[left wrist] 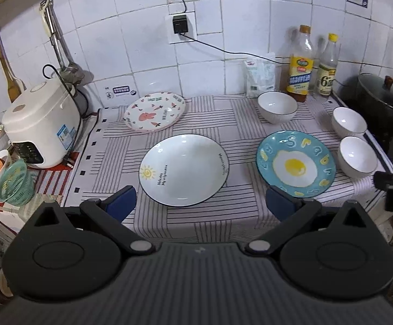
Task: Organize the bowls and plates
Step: 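Move the left gripper toward the white sun-print plate, then grasp the white sun-print plate rim with the left gripper and lift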
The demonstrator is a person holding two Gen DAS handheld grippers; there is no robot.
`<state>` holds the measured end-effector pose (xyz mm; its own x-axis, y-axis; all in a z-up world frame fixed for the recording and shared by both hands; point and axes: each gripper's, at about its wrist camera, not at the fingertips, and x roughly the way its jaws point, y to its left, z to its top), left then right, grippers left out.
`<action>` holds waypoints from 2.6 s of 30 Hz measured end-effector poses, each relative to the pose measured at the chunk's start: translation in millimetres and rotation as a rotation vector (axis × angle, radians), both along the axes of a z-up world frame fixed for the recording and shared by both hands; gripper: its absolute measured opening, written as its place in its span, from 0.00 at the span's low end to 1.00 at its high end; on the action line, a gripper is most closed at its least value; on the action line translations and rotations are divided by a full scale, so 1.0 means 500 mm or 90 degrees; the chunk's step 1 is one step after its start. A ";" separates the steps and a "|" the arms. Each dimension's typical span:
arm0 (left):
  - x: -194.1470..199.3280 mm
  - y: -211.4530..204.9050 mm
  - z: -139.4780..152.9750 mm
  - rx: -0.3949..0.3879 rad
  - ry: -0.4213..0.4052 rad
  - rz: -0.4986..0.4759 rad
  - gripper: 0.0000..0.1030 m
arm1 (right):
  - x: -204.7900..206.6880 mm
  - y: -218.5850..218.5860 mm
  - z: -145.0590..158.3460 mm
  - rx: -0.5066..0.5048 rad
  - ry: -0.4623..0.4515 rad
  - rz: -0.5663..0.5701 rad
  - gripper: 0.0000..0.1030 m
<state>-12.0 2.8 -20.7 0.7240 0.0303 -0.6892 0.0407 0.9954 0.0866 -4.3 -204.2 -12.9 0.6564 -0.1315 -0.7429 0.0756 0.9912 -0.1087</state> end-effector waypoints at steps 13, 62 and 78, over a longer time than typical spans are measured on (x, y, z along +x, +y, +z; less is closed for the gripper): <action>-0.007 0.005 -0.013 -0.004 -0.003 0.010 1.00 | -0.003 -0.001 -0.020 -0.015 0.005 0.003 0.98; 0.268 0.265 -0.343 -0.195 0.090 0.146 0.76 | 0.256 0.220 -0.364 0.309 -0.006 0.282 0.79; 0.371 0.325 -0.417 -0.210 0.143 0.196 0.34 | 0.324 0.249 -0.425 0.230 -0.013 0.221 0.25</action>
<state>173.3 165.1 -229.1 0.5483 -0.0262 -0.8358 -0.2781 0.9369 -0.2118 157.5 -79.9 -225.2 0.6302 0.3602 -0.6878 -0.2672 0.9324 0.2435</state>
